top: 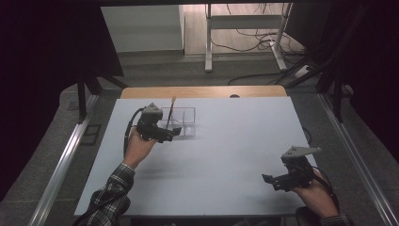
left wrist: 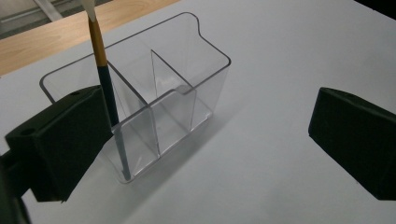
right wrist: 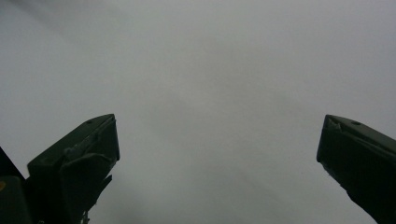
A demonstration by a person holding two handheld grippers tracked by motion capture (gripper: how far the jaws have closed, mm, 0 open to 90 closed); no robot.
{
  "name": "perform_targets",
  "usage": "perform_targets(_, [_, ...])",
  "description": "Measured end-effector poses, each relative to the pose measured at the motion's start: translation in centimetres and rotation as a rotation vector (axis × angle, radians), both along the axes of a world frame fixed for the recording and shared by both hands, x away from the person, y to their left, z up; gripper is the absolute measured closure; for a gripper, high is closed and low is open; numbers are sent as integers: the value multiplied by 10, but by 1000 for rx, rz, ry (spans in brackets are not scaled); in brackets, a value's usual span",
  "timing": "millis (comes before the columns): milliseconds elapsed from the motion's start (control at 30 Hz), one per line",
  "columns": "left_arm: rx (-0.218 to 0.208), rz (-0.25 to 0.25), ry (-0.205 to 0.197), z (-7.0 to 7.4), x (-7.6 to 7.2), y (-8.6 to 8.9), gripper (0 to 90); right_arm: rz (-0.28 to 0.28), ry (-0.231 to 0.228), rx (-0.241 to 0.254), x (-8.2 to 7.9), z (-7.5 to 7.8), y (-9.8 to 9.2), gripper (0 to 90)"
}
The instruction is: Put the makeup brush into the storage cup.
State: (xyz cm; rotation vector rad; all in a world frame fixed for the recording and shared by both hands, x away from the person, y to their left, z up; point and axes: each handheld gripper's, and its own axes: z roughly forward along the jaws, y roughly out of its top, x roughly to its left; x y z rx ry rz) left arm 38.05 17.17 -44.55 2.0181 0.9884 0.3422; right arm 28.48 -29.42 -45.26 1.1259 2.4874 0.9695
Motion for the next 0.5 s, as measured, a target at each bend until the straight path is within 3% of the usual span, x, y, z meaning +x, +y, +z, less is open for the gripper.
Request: perform_targets(500, [-28,-34,5,-1,-14,4,0,1,-1,2,0,0,0,0])
